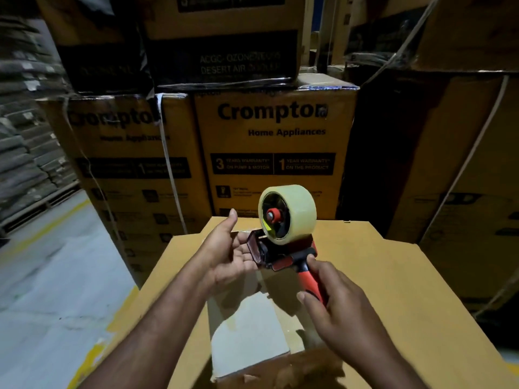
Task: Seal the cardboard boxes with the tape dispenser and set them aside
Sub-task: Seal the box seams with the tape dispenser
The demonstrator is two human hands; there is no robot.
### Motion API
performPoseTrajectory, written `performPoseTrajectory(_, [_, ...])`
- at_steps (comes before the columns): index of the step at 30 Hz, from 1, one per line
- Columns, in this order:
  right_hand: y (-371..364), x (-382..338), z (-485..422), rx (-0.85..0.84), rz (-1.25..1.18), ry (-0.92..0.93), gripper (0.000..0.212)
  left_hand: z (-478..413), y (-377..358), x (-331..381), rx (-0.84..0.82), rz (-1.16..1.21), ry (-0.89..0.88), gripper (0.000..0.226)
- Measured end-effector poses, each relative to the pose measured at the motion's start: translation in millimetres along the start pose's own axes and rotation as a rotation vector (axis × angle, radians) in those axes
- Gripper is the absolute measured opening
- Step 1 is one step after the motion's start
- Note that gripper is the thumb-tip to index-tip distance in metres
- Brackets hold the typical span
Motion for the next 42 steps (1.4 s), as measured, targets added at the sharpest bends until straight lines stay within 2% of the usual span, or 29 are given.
performPoseTrajectory(2, [-7.2,-5.0,1.3,0.03,0.007,-0.003,0.063,-3.3,1.3,-0.2,-0.016,0.068,0.032,0.068])
performPoseTrajectory(4, [-10.1,-7.2,3.6,0.089,0.004,-0.003,0.065,-7.1,2.0,-4.6,-0.042,0.136,0.056,0.051])
performPoseTrajectory(6, [-8.8,-7.9,5.8,0.134,0.013,0.005,0.065,-14.3,5.0,-9.5,-0.041,0.094,0.057,0.025])
performPoseTrajectory(8, [-5.8,-5.6,6.5,0.154,0.014,0.008,0.066,-27.0,11.7,-13.1,0.001,-0.027,0.052,0.015])
performPoseTrajectory(11, [-4.1,-2.1,8.9,0.153,0.013,0.018,0.066,-43.8,21.8,-8.5,0.048,-0.283,0.059,0.016])
performPoseTrajectory(16, [-6.6,-4.0,12.3,0.118,0.027,0.092,0.067,-42.3,18.0,13.4,-0.156,-0.643,0.007,0.022])
performPoseTrajectory(19, [-4.0,-5.3,12.7,0.102,-0.005,0.11,0.061,-39.8,19.5,19.6,-0.253,-0.712,0.04,0.031])
performPoseTrajectory(24, [-3.1,-4.8,9.0,0.085,-0.036,0.146,0.062,-38.7,20.7,14.3,-0.397,-0.708,0.128,0.023])
performPoseTrajectory(28, [-7.1,0.1,1.1,0.084,0.013,0.171,0.061,-51.7,22.1,17.3,-0.359,-0.786,0.101,0.047])
performPoseTrajectory(29, [-7.7,1.3,-0.6,0.089,0.016,0.177,0.062,-55.1,22.5,19.2,-0.346,-0.801,0.092,0.047])
performPoseTrajectory(33, [-6.2,4.3,-5.6,0.113,-0.014,0.169,0.06,-60.1,24.8,22.0,-0.313,-0.839,0.15,0.002])
performPoseTrajectory(36, [-1.3,5.4,-8.1,0.129,-0.026,0.161,0.058,-58.4,28.9,9.8,-0.319,-0.824,0.372,0.03])
performPoseTrajectory(38, [2.5,5.7,-9.8,0.131,-0.024,0.148,0.067,-55.2,25.9,-0.7,-0.423,-0.812,0.484,0.064])
performPoseTrajectory(39, [3.8,5.8,-10.3,0.129,-0.028,0.143,0.069,-54.1,24.3,-5.4,-0.475,-0.792,0.512,0.074])
performPoseTrajectory(40, [4.8,5.5,-10.5,0.128,-0.035,0.142,0.07,-53.0,22.0,-8.4,-0.505,-0.755,0.518,0.077])
performPoseTrajectory(42, [6.3,5.1,-10.4,0.129,-0.05,0.137,0.07,-54.6,17.8,-12.5,-0.509,-0.65,0.491,0.069])
Point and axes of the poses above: each hand's wrist, its own z-axis away from the middle knuckle, its own y-axis out of the back of the hand, x = y × z, the point moved 5 cm from there along -z, towards the middle knuckle, and after that the axes turned 11 degrees about -z, right-handed, at the moved point
